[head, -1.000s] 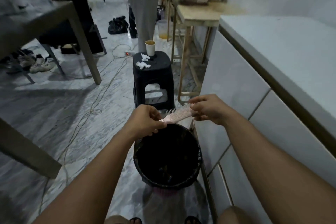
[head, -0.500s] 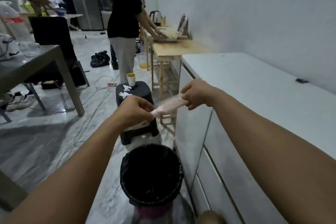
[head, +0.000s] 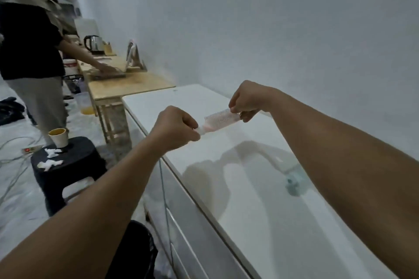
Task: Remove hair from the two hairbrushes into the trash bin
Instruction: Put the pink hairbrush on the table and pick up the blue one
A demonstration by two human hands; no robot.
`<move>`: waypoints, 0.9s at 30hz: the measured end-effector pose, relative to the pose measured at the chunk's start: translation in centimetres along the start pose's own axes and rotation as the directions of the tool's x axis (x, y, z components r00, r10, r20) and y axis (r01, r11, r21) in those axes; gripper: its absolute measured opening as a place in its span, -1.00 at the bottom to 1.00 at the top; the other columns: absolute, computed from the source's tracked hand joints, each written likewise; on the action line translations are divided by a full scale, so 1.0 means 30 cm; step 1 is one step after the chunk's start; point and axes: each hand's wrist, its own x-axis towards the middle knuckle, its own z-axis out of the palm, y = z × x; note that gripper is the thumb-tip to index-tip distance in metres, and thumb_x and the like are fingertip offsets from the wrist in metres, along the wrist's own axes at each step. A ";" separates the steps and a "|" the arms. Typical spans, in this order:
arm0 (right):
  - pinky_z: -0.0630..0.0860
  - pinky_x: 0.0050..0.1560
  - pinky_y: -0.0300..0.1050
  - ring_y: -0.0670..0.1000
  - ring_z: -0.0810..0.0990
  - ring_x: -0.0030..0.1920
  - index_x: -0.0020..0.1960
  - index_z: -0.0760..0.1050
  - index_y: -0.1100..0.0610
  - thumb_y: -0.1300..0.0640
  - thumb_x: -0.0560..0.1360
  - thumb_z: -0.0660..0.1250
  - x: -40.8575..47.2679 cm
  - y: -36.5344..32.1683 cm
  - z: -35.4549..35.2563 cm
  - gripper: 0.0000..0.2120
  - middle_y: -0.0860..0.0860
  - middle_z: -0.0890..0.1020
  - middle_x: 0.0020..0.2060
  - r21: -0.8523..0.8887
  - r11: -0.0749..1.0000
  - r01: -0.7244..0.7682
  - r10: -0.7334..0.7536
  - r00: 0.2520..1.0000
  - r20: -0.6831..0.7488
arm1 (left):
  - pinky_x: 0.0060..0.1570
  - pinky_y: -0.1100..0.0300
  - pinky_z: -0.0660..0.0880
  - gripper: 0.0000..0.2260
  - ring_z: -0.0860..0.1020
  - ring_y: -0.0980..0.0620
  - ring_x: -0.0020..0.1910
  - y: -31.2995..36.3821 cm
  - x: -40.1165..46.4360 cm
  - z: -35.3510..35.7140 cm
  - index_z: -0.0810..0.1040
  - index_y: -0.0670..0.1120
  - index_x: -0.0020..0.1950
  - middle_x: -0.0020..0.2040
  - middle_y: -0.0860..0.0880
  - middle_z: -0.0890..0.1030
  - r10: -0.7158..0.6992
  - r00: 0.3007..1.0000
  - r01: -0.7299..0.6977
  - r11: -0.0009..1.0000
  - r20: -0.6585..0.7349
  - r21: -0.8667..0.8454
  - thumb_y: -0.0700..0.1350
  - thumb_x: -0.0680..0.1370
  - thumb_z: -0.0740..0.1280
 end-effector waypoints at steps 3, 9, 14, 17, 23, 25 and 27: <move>0.60 0.13 0.01 0.17 0.72 -0.06 0.17 0.58 0.30 0.24 0.48 0.36 -0.021 0.128 -0.061 -0.72 0.19 0.71 -0.03 -0.047 0.998 -0.047 0.045 0.998 -0.037 | -0.57 0.46 0.34 -0.81 0.52 0.15 -0.39 0.064 0.030 0.132 0.71 -0.14 -0.06 -0.25 0.01 0.61 0.039 0.999 -0.039 0.999 0.028 -0.006 -0.28 0.34 0.52; 0.45 -0.55 -0.39 0.17 0.71 -0.15 0.10 0.61 0.21 0.27 0.46 0.40 -0.071 0.343 -0.124 -0.79 0.20 0.71 -0.06 -0.032 0.991 -0.130 0.125 0.984 -0.127 | -0.25 0.28 0.50 -0.85 0.57 0.04 -0.27 0.144 0.052 0.361 0.70 -0.14 -0.08 -0.23 0.02 0.63 0.096 0.993 -0.096 0.995 0.064 0.000 -0.26 0.37 0.49; 0.68 -0.13 0.01 0.16 0.73 -0.12 0.07 0.63 0.27 0.32 0.43 0.43 -0.038 0.480 -0.133 -0.78 0.20 0.71 -0.08 -0.028 0.991 -0.130 0.124 0.980 -0.158 | -0.16 0.22 0.51 -0.85 0.59 -0.01 -0.18 0.181 0.066 0.474 0.72 -0.15 -0.07 -0.18 -0.03 0.66 0.129 0.988 -0.132 0.991 0.079 0.028 -0.22 0.37 0.47; 0.67 -0.16 -0.05 0.08 0.72 -0.12 0.06 0.65 0.23 0.28 0.44 0.42 -0.027 0.529 -0.141 -0.80 0.13 0.71 -0.13 -0.090 0.989 -0.115 0.102 0.985 -0.139 | -0.06 0.08 0.59 -0.84 0.63 -0.10 -0.09 0.200 0.074 0.515 0.72 -0.17 -0.08 -0.13 -0.09 0.69 0.132 0.988 -0.136 0.990 0.076 0.049 -0.21 0.36 0.48; 0.57 -0.33 -0.15 -0.03 0.61 -0.29 0.22 0.59 0.15 0.32 0.50 0.29 -0.033 0.565 -0.152 -0.68 -0.05 0.59 -0.24 -0.167 0.981 -0.103 0.092 0.993 -0.073 | -0.08 0.11 0.56 -0.85 0.63 -0.11 -0.07 0.209 0.086 0.564 0.70 -0.16 -0.08 -0.10 -0.10 0.69 0.122 0.990 -0.126 0.991 0.069 0.055 -0.14 0.38 0.50; 0.53 -0.34 -0.18 -0.05 0.57 -0.30 0.28 0.54 0.14 0.31 0.49 0.29 -0.036 0.577 -0.167 -0.64 0.01 0.64 -0.10 -0.153 0.983 -0.101 0.093 0.994 -0.060 | -0.04 0.11 0.57 -0.81 0.63 -0.09 -0.04 0.211 0.087 0.569 0.69 -0.14 -0.03 -0.06 -0.08 0.69 0.118 0.990 -0.123 0.990 0.072 0.064 -0.11 0.40 0.50; 0.60 -0.23 -0.10 -0.02 0.60 -0.22 0.30 0.52 0.13 0.25 0.49 0.34 -0.040 0.594 -0.189 -0.62 0.10 0.65 0.05 -0.143 0.984 -0.108 0.100 0.993 -0.064 | 0.06 0.08 0.55 -0.70 0.60 -0.08 0.05 0.213 0.088 0.570 0.66 -0.12 0.10 0.06 -0.07 0.67 0.115 0.990 -0.124 0.986 0.083 0.107 -0.08 0.40 0.51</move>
